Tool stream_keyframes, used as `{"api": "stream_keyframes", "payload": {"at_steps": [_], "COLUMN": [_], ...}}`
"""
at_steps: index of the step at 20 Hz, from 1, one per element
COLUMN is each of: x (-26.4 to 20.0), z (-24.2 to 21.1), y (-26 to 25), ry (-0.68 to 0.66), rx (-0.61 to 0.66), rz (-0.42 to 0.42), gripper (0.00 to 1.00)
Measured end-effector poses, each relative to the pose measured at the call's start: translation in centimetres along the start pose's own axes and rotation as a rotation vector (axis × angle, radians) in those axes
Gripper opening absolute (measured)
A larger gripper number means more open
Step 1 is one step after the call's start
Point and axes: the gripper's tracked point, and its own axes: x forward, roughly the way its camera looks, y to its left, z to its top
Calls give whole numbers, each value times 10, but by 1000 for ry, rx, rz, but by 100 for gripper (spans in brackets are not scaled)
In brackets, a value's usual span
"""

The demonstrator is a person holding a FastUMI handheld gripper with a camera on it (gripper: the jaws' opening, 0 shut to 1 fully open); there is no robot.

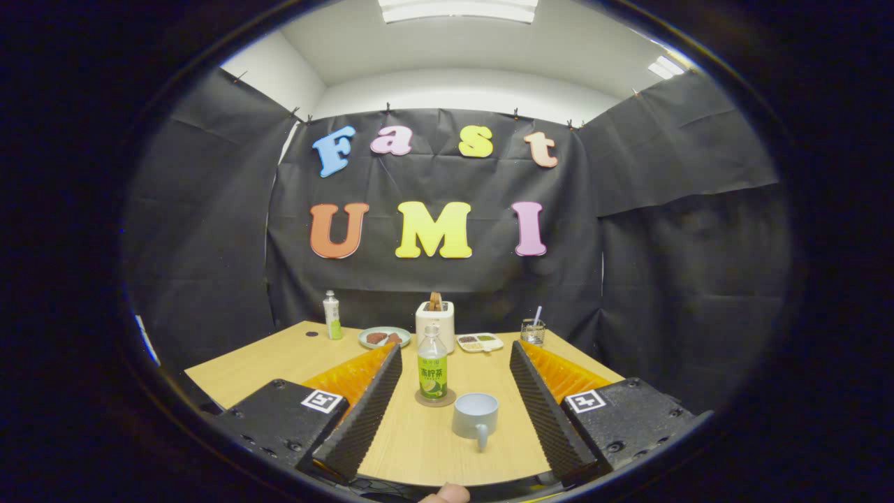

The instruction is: Take the bottle from table, then pour the juice into the cup, finally place the bottle on the coaster

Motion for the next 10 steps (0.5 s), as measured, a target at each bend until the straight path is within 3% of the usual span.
{"api": "stream_keyframes", "payload": {"at_steps": [10], "x": [-1], "z": [-12], "y": [0], "ry": [23], "rx": [-1], "rz": [3], "gripper": [100]}}
